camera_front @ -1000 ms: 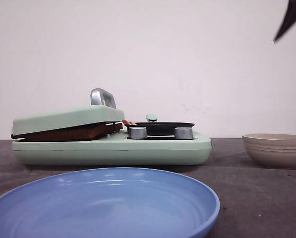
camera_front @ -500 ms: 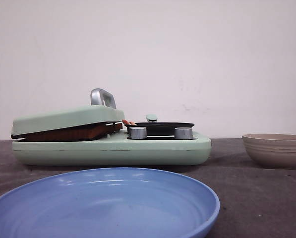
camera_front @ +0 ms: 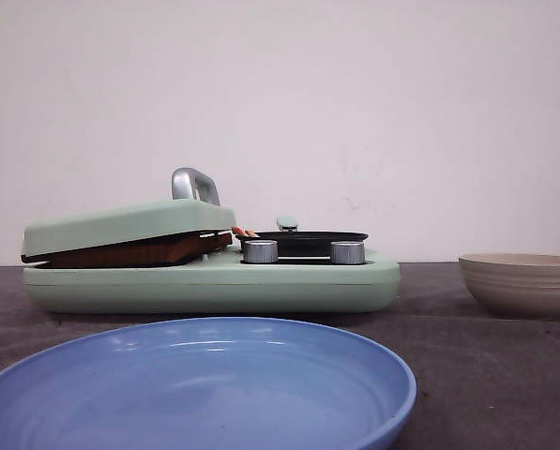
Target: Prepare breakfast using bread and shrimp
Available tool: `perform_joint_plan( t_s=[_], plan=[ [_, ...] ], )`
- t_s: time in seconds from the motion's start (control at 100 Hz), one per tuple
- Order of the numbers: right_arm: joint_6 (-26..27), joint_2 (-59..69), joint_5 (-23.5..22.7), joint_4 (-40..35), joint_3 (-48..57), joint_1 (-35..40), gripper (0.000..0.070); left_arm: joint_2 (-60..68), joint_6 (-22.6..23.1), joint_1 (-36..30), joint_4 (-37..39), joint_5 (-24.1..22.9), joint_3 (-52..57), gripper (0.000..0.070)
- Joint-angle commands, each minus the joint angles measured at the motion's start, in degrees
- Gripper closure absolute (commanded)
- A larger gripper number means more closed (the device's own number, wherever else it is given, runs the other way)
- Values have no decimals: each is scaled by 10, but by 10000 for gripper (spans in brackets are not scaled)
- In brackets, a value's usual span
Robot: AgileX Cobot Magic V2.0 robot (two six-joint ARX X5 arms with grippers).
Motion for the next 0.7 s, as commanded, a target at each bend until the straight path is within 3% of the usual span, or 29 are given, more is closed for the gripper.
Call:
perform_joint_plan(
  t_s=[0.0, 0.17, 0.31, 0.45, 0.69],
  plan=[
    [7, -21, 12, 40, -54, 10, 696, -24, -33, 0, 36, 1, -21, 700],
    [43, -76, 26, 116, -176, 14, 696, -121, -73, 0, 68, -19, -105, 700],
    [45, -100, 34, 116, -235, 14, 696, -186, -116, 0, 59, -21, -165, 699],
    [55, -119, 38, 129, -288, 14, 696, -229, -126, 0, 13, -36, -202, 699],
    [104, -152, 55, 143, -313, 14, 696, -231, -154, 0, 24, -42, -206, 700]
  ],
)
